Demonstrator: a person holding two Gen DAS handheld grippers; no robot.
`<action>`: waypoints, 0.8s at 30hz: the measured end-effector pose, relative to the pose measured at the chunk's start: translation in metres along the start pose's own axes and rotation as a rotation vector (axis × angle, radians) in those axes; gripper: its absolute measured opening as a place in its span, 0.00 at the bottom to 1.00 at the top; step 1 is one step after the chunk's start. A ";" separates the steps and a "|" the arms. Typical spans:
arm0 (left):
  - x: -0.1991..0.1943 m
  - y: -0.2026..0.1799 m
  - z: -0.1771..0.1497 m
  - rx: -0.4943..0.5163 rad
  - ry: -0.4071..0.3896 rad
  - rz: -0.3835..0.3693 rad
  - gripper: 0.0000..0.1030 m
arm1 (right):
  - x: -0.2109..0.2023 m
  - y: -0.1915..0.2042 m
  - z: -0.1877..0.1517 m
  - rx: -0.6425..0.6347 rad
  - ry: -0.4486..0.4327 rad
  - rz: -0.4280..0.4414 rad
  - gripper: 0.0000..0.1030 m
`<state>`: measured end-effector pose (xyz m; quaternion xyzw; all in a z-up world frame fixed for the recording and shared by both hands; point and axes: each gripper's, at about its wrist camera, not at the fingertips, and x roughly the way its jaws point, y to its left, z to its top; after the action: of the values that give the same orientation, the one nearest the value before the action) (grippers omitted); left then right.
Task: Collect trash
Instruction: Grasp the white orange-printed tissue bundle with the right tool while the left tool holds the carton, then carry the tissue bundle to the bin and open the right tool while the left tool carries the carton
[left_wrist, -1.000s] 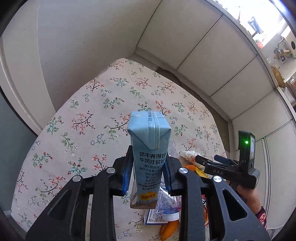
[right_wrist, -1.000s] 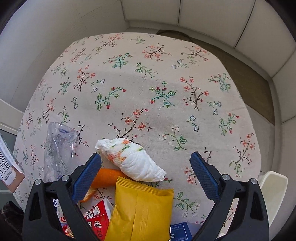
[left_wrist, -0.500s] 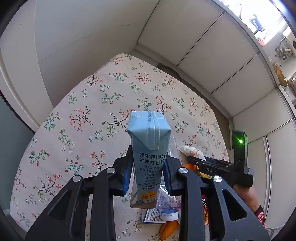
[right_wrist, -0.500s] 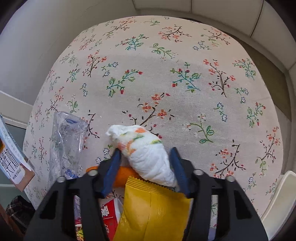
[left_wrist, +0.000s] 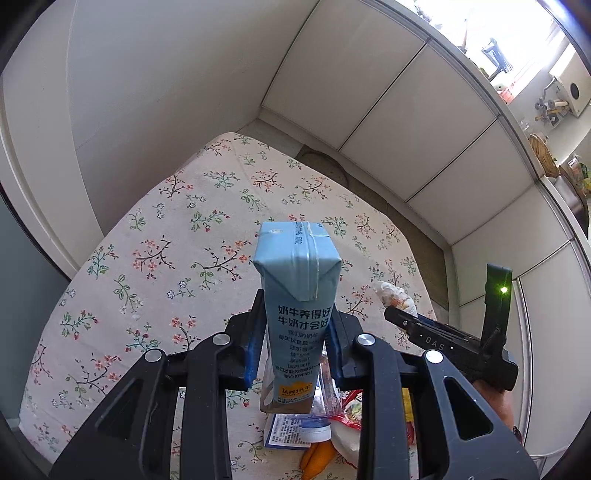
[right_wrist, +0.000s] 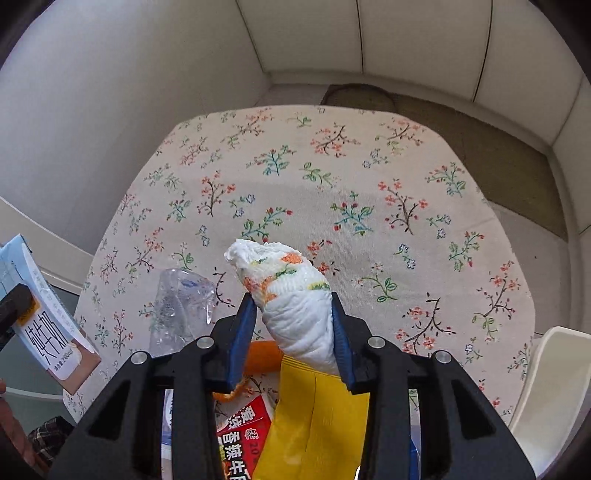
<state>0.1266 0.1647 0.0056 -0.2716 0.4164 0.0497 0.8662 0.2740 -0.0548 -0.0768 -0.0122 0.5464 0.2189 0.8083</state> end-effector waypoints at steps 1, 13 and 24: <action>-0.001 -0.003 0.000 0.002 -0.003 -0.003 0.27 | -0.007 0.001 0.000 0.001 -0.017 0.000 0.38; -0.012 -0.038 -0.004 0.044 -0.045 -0.036 0.27 | -0.089 -0.008 -0.022 0.038 -0.223 -0.052 0.38; 0.000 -0.072 -0.020 0.109 -0.053 -0.065 0.27 | -0.165 -0.061 -0.058 0.131 -0.408 -0.163 0.39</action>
<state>0.1348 0.0933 0.0266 -0.2361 0.3865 0.0062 0.8915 0.1951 -0.1808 0.0333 0.0408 0.3821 0.1146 0.9161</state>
